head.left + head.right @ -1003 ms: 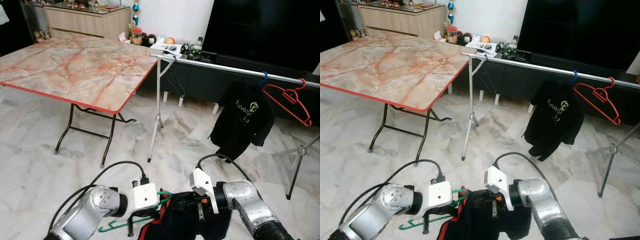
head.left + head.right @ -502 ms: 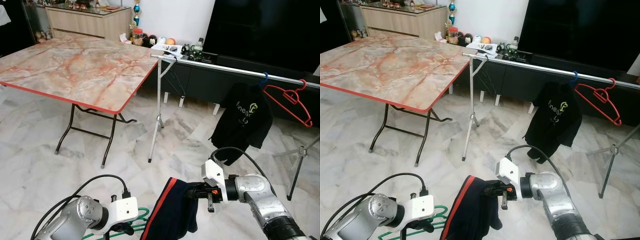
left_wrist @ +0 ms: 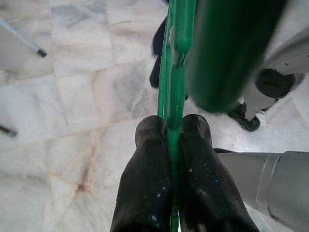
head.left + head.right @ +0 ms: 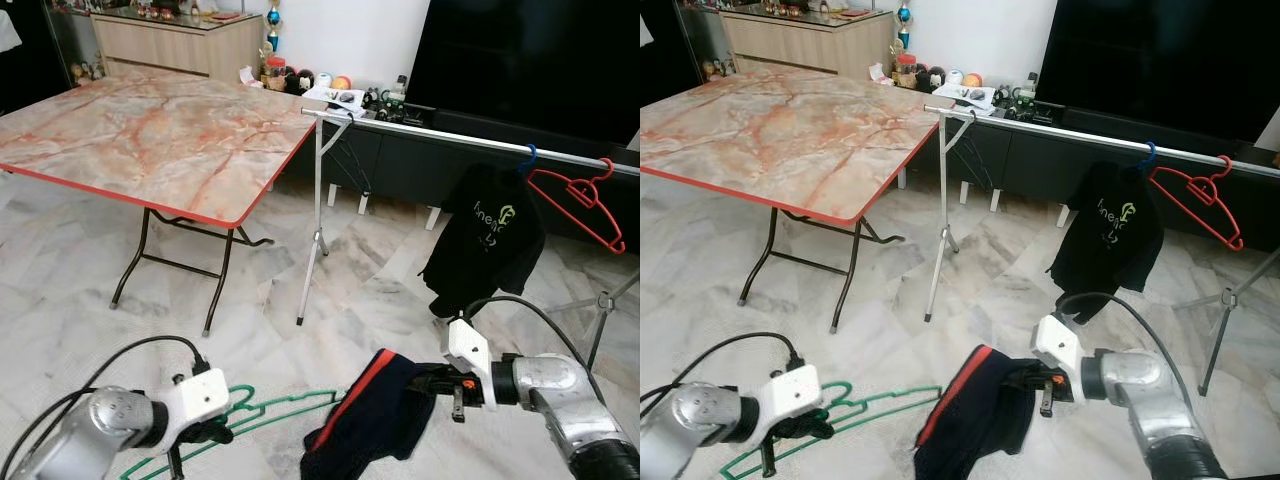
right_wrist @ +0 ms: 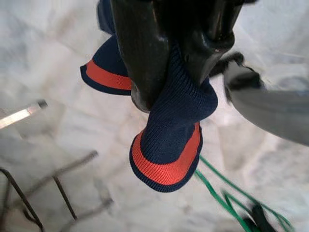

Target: Hang hanger

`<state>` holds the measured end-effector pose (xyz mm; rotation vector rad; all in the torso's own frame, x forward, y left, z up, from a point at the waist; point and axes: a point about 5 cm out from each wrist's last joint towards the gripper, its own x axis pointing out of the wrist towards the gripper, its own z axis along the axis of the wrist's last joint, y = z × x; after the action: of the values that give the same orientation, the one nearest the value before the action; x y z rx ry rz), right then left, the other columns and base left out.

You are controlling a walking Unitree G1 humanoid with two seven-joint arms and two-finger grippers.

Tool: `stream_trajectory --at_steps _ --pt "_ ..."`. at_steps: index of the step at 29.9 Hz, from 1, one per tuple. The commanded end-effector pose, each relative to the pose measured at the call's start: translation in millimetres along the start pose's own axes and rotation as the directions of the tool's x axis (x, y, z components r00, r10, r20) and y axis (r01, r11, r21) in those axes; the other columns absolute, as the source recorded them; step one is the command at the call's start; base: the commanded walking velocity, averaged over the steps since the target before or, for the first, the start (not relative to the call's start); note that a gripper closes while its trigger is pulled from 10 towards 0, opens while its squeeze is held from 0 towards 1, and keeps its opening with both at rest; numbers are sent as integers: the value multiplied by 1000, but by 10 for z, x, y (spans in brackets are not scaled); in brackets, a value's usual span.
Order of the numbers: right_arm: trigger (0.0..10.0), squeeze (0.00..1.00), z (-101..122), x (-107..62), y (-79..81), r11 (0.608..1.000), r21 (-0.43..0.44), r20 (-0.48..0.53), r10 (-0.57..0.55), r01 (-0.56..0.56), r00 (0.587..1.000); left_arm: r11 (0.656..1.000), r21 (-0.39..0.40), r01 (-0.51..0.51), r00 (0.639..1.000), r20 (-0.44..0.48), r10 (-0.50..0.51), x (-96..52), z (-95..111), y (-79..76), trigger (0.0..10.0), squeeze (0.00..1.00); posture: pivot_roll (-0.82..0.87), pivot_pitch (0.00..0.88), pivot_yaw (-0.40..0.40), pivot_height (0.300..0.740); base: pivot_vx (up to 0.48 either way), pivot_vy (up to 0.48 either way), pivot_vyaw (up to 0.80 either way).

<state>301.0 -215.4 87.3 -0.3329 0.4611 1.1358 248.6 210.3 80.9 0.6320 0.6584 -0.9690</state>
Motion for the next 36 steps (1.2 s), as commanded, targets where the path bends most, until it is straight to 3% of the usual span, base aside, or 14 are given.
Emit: stream_trajectory --at_steps 1,8,10,11,12,14,16,20,21,22,27,31,33,36 --pt "0 0 -22 -98 -58 998 -12 -11 -64 64 998 999 -11 -30 1000 -3 30 -73 -39 50 0 0 161 0 -75 740 0 0 0" --pt "0 0 -62 -189 -180 957 27 22 -291 290 957 970 -90 -224 974 -60 220 -191 -333 196 0 0 149 0 -68 740 0 0 0" --pt "0 0 -58 -186 -238 877 152 111 -473 456 874 869 -169 -465 884 -128 449 -172 -592 322 2039 0 138 0 -64 740 0 0 0" --pt "0 0 -58 -186 -238 877 152 111 -473 456 874 869 -169 -465 884 -128 449 -172 -592 322 2039 0 138 0 -64 740 0 0 0" --pt "0 0 -48 -141 -237 783 329 204 -605 528 769 801 -220 -557 830 -190 524 -73 -795 256 10000 0 138 0 -62 740 0 0 0" --pt "0 0 -54 -128 -229 739 387 223 -655 552 722 776 -267 -572 820 -216 530 -26 -867 206 10000 0 137 0 -62 740 0 0 0" --pt "0 0 -217 -51 -123 566 553 163 -793 611 588 687 -390 -613 790 -284 544 159 -1059 -13 10000 0 131 0 -62 740 0 0 0" --pt "0 0 -315 -51 -4 416 599 87 -883 684 460 568 -495 -657 751 -363 551 288 -1232 -219 10000 0 121 0 -46 740 0 0 0" --pt "0 0 -315 -51 -4 416 599 87 -883 684 460 568 -495 -657 751 -363 551 288 -1232 -219 10000 0 121 0 -46 740 0 0 0" --pt "0 0 -281 -88 29 350 625 85 -919 698 384 518 -526 -674 735 -407 543 333 -1323 -332 10000 0 112 0 -34 740 0 0 0" --pt "0 0 -21 -93 83 284 596 141 -958 751 250 474 -565 -676 737 -507 446 467 -1531 -729 10000 0 79 0 -14 740 0 0 0" --pt "0 0 69 -44 126 279 577 155 -960 767 232 421 -601 -680 733 -538 416 509 -1586 -888 10000 0 84 0 -23 740 0 0 0" --pt "10000 0 110 3 175 276 557 153 -961 783 230 381 -612 -693 720 -570 395 535 -1620 -995 10000 0 91 0 -33 740 0 0 0" --pt "10000 0 153 58 204 284 544 148 -959 789 243 380 -614 -692 722 -589 363 588 -1617 -1085 10000 0 95 0 -35 740 0 0 0"
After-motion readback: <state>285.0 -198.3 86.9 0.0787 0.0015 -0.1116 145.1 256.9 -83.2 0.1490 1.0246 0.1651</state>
